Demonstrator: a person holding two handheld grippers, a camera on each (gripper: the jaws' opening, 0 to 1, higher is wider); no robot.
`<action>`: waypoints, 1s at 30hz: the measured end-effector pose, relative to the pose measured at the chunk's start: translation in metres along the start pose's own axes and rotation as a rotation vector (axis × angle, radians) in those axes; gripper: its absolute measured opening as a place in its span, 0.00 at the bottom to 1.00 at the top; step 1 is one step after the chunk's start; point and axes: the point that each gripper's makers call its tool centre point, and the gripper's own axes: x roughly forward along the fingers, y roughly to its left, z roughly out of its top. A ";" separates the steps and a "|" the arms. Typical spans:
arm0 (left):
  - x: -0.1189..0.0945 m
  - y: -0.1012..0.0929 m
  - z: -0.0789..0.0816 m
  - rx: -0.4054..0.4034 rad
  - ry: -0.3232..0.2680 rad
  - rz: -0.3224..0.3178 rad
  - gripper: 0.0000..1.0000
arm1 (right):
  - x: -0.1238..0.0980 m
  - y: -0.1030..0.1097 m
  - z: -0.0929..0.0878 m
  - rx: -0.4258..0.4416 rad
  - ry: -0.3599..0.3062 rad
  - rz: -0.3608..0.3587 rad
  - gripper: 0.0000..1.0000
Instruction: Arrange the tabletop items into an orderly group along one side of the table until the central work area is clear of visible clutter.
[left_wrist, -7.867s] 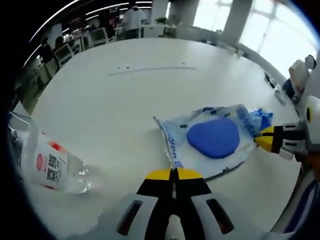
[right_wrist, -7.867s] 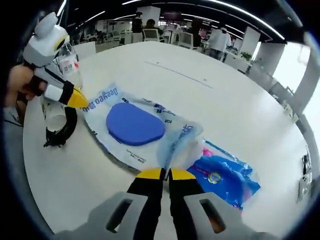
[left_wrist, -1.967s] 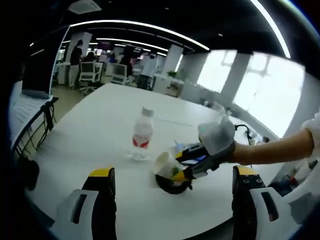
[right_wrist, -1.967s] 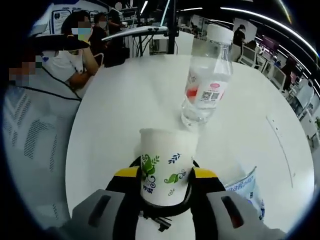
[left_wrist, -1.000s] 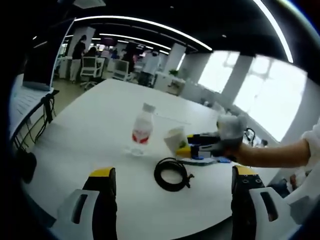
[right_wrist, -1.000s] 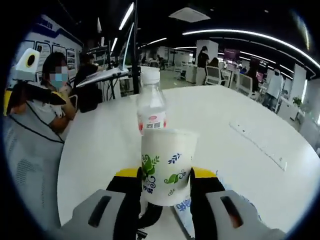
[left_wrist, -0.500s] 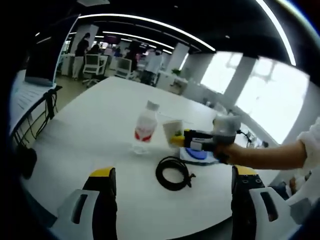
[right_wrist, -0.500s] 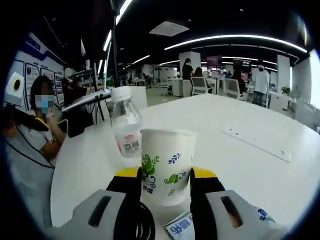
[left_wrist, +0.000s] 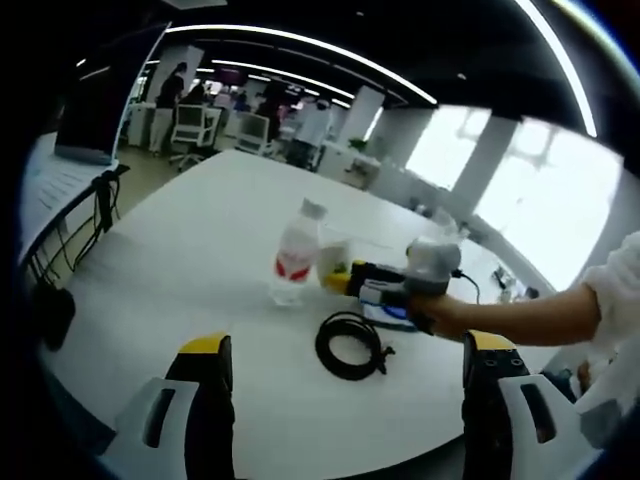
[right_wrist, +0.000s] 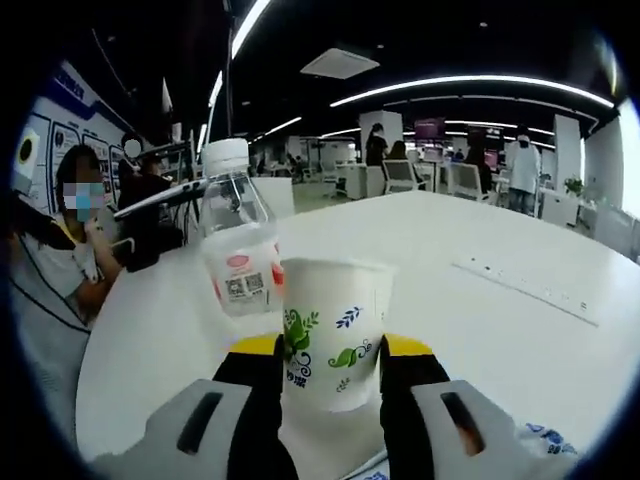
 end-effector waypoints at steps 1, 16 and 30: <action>0.000 0.001 0.001 0.001 -0.004 0.001 0.92 | -0.002 0.001 0.002 0.001 -0.008 0.004 0.35; 0.001 -0.004 0.004 -0.002 -0.029 -0.026 0.92 | -0.002 0.004 -0.011 -0.015 -0.007 0.022 0.34; 0.004 -0.011 0.005 -0.001 -0.033 -0.047 0.91 | -0.012 0.003 -0.020 -0.071 0.037 0.019 0.35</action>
